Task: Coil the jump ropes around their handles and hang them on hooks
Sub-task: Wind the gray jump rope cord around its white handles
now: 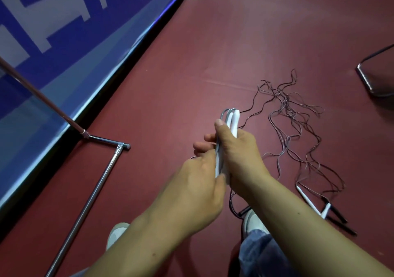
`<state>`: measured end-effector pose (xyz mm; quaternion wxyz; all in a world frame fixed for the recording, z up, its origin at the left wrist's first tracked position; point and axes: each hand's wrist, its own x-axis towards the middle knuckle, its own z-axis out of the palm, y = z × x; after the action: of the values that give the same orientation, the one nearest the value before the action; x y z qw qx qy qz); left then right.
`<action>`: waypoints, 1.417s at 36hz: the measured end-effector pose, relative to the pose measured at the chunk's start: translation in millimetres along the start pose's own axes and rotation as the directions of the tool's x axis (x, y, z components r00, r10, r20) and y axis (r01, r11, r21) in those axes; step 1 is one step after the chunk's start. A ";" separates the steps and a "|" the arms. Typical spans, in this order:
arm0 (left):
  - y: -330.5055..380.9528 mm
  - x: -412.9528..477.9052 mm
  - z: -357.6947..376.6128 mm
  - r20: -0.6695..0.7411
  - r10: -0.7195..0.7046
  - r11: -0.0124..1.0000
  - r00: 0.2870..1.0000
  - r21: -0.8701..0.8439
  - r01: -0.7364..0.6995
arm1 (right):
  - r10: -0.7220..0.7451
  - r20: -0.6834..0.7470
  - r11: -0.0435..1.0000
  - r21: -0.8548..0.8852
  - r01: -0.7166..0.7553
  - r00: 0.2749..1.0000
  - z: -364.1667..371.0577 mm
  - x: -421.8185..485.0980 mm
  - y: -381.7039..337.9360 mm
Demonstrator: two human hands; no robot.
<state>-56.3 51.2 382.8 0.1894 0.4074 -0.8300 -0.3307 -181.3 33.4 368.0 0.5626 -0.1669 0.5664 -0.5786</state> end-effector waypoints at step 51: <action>15.6 6.7 19.0 -0.051 -0.406 0.760 0.913 -0.573 0.306 | 0.087 -0.152 0.789 0.614 0.025 0.985 13.4 -5.1 -30.8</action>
<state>-80.0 60.3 380.5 0.3033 0.5125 -0.5858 -0.5497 -182.8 22.9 400.2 0.5445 0.0848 0.3969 -0.7340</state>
